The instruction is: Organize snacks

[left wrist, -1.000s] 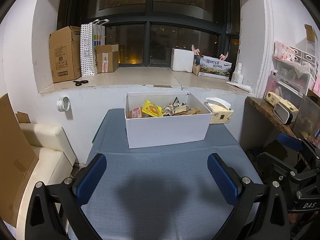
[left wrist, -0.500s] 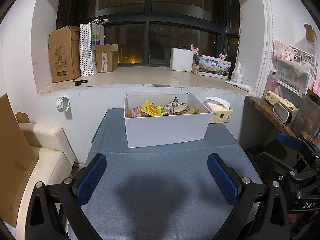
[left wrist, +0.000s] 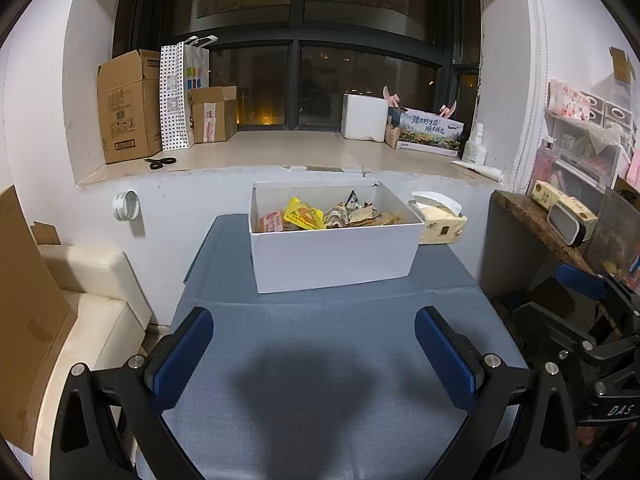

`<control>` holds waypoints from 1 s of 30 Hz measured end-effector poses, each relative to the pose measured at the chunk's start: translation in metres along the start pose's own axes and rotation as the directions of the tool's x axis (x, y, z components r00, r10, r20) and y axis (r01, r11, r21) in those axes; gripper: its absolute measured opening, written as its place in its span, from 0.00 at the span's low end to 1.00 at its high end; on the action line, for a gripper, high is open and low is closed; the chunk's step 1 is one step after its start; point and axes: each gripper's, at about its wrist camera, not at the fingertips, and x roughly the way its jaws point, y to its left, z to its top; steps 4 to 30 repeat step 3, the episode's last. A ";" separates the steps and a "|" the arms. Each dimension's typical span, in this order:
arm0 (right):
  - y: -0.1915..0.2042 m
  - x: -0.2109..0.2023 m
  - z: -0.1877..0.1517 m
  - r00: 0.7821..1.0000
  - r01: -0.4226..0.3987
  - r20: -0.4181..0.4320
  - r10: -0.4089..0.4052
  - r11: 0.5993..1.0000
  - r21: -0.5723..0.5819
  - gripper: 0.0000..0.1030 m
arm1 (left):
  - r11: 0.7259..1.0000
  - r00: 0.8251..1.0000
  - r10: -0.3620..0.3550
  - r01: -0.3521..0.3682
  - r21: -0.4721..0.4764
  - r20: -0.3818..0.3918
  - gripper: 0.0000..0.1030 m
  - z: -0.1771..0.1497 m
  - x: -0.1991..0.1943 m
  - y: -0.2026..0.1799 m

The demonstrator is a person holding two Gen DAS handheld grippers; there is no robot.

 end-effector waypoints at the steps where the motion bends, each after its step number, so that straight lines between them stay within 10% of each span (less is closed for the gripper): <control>1: 0.000 0.000 0.000 1.000 -0.002 0.000 0.002 1.000 -0.001 1.00 | 1.000 1.000 -0.001 0.001 0.001 0.000 1.00 0.000 0.000 0.000; 30: 0.000 0.000 0.000 1.000 0.000 0.000 0.000 1.000 0.000 1.00 | 1.000 1.000 -0.009 0.009 -0.003 0.001 1.00 -0.001 -0.001 0.001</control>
